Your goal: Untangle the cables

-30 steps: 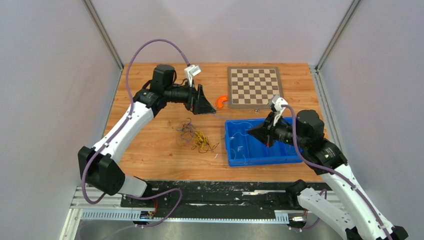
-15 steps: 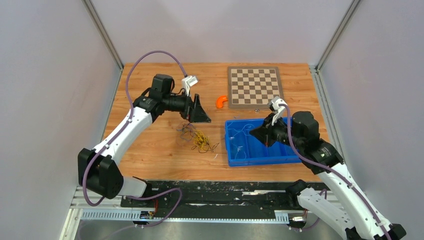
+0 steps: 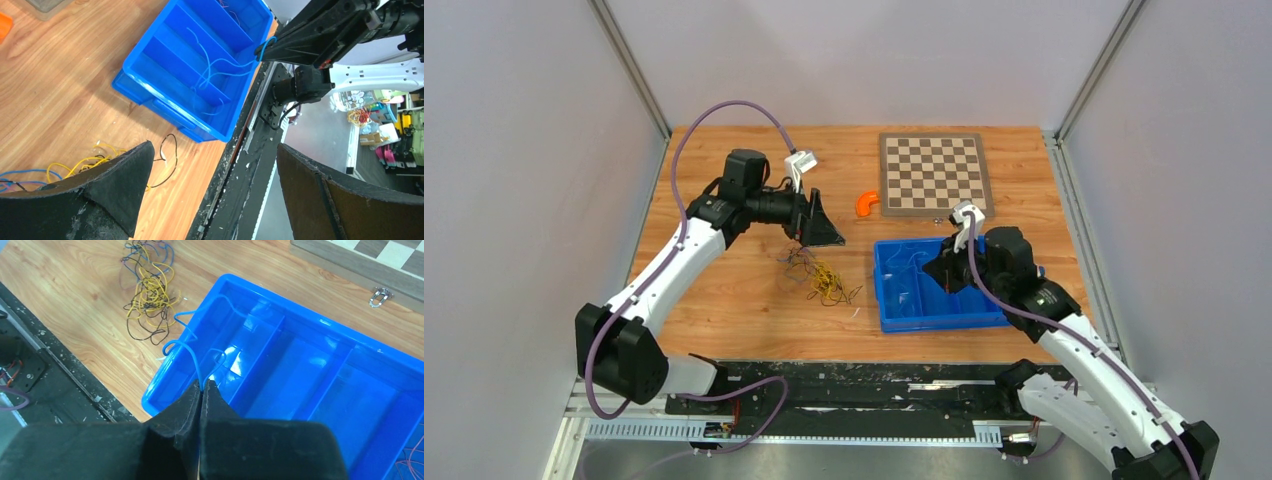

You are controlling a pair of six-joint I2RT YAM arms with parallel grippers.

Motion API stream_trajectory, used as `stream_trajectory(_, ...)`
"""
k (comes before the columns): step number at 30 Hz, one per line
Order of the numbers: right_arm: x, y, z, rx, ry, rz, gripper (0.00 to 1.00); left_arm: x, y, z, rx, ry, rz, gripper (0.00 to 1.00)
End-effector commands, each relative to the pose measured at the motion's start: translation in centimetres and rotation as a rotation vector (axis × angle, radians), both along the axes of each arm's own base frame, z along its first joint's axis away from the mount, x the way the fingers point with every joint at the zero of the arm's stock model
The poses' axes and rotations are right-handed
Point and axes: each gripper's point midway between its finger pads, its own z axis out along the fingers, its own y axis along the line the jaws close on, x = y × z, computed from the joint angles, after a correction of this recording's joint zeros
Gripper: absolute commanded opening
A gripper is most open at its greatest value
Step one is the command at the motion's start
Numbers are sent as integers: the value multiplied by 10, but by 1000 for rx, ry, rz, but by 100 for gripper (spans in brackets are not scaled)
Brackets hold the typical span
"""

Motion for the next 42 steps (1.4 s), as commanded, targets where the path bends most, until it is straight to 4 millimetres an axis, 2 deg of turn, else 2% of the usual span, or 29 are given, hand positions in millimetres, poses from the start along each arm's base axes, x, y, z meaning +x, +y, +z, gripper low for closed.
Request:
stream_trajectory(1,20,0,1,-2,-67,-40,0,-3,2,12,-28,-62,-8,100)
stream_trajectory(8,17,3,-47,-60,53,-14,0,2,4,9,-17,-56,8,100)
stream_trajectory(12,16,9,-61,-61,94,11,0,4,7,3,2,-45,22,100)
stream_trajectory(17,22,25,-73,-71,125,85,0,11,18,-16,76,-13,73,100)
stream_trajectory(18,24,28,-78,-83,137,93,2,13,22,-21,87,8,85,100)
stream_trajectory(21,28,34,-90,-115,201,128,27,20,35,-28,101,53,128,100)
stream_trajectory(24,23,39,-87,-111,245,162,42,23,48,-38,128,99,151,100)
stream_trajectory(27,19,38,-73,-103,216,180,64,27,63,-46,147,118,183,100)
stream_trajectory(30,14,36,-53,-94,158,208,83,28,74,-56,171,121,201,100)
stream_trajectory(33,11,37,-32,-89,77,257,95,34,86,-68,200,124,236,100)
stream_trajectory(36,14,42,-20,-80,34,289,100,43,97,-86,227,155,273,96)
stream_trajectory(39,28,53,-13,-63,27,294,95,52,99,-106,228,205,260,73)
stream_trajectory(40,32,58,-13,-51,41,303,93,55,97,-107,221,206,249,62)
stream_trajectory(41,36,64,-12,-36,51,317,91,61,96,-115,223,214,241,58)
stream_trajectory(42,41,72,-13,-23,67,330,89,67,96,-115,221,205,240,50)
